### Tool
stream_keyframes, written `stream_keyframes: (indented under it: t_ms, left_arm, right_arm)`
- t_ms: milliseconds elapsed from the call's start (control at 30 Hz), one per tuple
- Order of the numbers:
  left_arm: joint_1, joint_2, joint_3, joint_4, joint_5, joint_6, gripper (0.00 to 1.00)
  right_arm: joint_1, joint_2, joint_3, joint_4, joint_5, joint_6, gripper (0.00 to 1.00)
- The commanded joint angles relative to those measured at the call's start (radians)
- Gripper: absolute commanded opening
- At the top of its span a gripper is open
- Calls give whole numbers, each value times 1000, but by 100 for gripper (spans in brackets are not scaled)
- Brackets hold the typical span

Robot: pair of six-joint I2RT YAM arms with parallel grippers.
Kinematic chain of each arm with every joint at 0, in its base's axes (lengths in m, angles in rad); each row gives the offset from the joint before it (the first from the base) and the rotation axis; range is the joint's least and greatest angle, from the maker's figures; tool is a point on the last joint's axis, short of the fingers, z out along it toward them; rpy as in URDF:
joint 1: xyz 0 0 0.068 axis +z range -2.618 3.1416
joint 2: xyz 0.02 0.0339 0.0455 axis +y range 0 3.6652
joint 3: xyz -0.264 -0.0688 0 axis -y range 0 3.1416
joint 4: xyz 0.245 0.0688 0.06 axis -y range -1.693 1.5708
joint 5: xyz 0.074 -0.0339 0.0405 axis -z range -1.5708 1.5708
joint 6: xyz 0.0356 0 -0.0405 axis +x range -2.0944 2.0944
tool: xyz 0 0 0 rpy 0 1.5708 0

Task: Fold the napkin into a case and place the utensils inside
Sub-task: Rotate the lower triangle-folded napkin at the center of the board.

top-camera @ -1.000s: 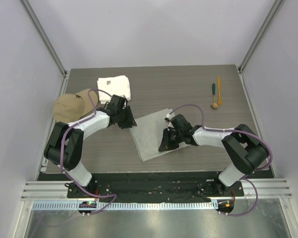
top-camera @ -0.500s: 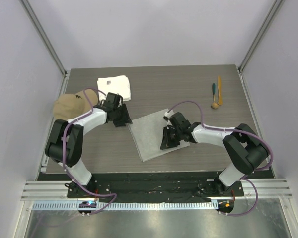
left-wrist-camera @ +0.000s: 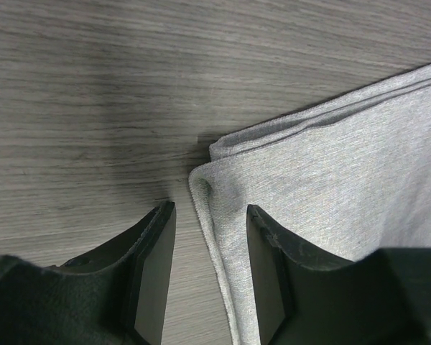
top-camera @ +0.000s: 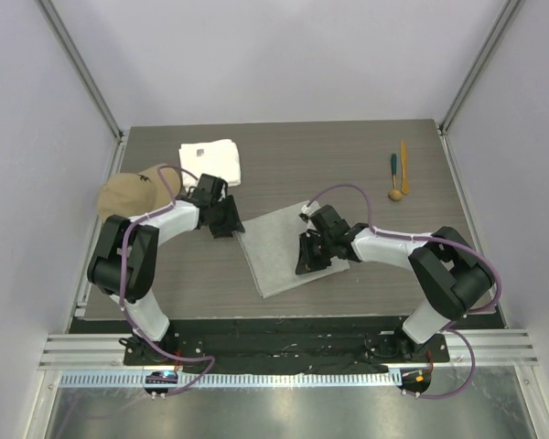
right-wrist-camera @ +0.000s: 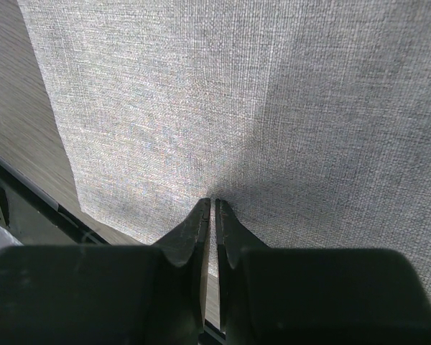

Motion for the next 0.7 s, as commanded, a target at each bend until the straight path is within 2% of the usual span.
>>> stream_keyframes:
  t_ms: [0, 367, 500, 667]
  left_arm:
    - [0, -17, -33, 50, 16, -15, 47]
    - [-112, -215, -59, -52, -113, -5, 48]
    - [-145, -235, -33, -68, -83, -10, 47]
    - [-273, -264, -7, -8, -98, 2, 44]
  right_arm:
    - [8, 19, 23, 31, -5, 4, 13]
    - [48, 72, 34, 206, -110, 143, 13]
    - [38, 48, 77, 161, -105, 137, 15]
    - [-53, -116, 51, 53, -35, 114, 28]
